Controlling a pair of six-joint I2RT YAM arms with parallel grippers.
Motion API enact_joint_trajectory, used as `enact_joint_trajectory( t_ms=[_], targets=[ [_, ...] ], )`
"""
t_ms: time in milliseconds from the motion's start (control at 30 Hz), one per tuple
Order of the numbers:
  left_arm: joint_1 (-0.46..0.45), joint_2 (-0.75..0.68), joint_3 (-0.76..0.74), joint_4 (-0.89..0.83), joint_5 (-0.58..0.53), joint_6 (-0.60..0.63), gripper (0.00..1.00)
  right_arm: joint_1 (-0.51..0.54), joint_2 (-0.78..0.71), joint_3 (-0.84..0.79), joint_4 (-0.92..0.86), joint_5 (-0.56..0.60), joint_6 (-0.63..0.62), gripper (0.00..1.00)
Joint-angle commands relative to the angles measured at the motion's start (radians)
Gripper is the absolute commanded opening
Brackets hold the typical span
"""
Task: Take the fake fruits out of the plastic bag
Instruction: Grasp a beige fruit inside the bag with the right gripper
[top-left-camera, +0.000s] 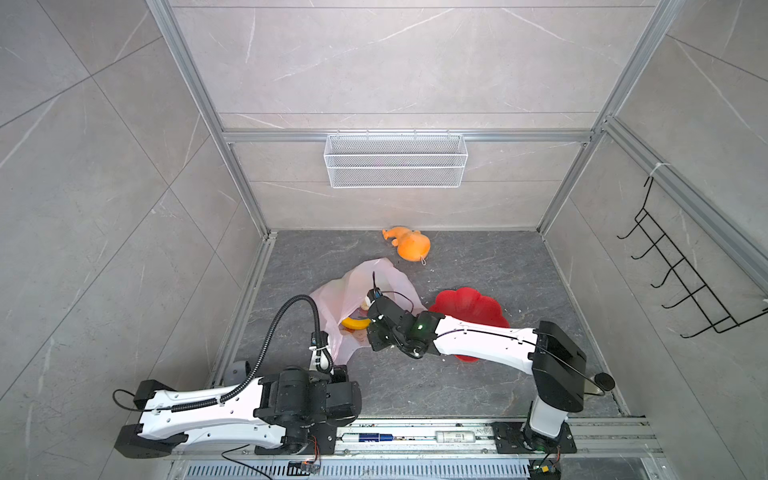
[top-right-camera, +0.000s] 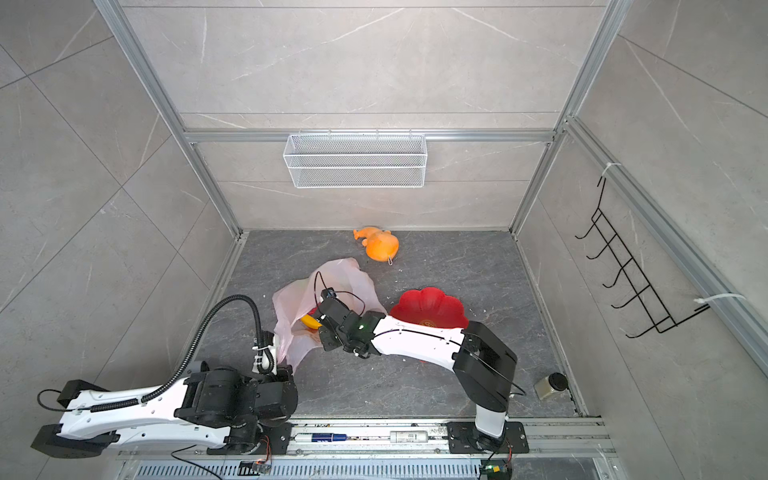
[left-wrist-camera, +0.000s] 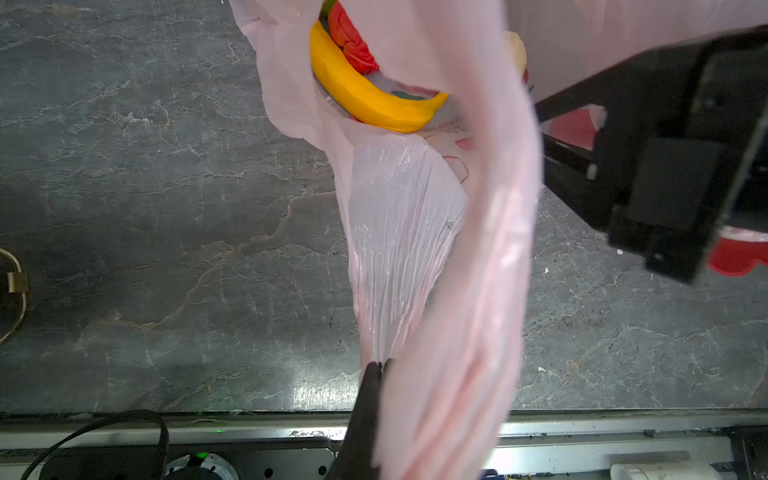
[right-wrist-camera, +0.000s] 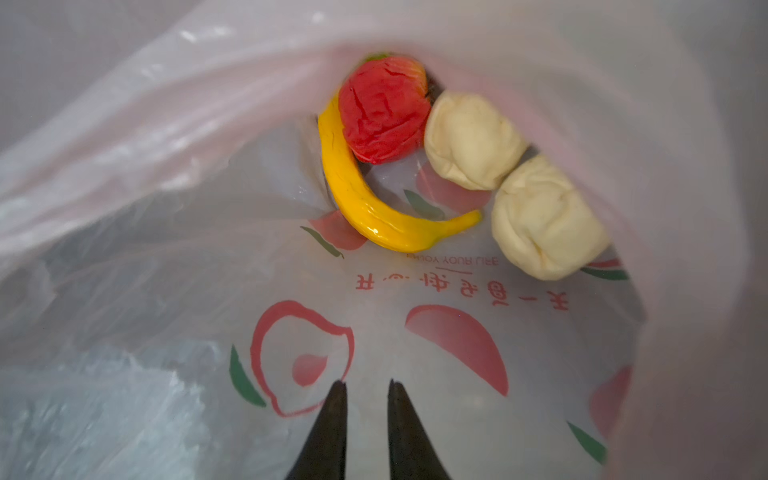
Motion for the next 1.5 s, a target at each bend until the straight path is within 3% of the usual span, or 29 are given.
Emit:
enact_joint_trajectory(
  t_ms=[0, 167, 367, 633, 833, 967, 1367, 1467],
  targets=[
    [-0.004, 0.0, 0.034, -0.01, 0.018, 0.034, 0.0, 0.001, 0.055, 0.034, 0.037, 0.008, 0.033, 0.22],
    [-0.004, -0.031, 0.049, -0.042, 0.018, 0.027, 0.0, -0.012, 0.117, 0.005, 0.059, -0.007, 0.077, 0.21],
    [-0.004, -0.084, 0.055, -0.044, -0.064, 0.022, 0.0, -0.016, 0.126, -0.042, 0.058, -0.005, 0.102, 0.21],
    [-0.004, -0.091, 0.055, -0.043, -0.106, 0.021, 0.0, -0.036, 0.081, -0.063, 0.032, 0.094, 0.077, 0.24],
    [-0.004, -0.082, 0.03, -0.033, -0.089, 0.018, 0.0, -0.098, 0.059, -0.037, 0.038, 0.194, 0.037, 0.34],
    [-0.004, -0.072, 0.007, -0.007, -0.065, 0.032, 0.0, -0.148, 0.084, 0.015, 0.037, 0.191, 0.013, 0.41],
    [-0.004, -0.017, 0.005, 0.133, -0.082, 0.135, 0.0, -0.198, 0.162, 0.109, 0.051, 0.119, -0.025, 0.79],
    [-0.004, -0.003, 0.012, 0.158, -0.099, 0.151, 0.0, -0.199, 0.179, 0.126, 0.04, 0.121, -0.023, 0.82]
  ],
)
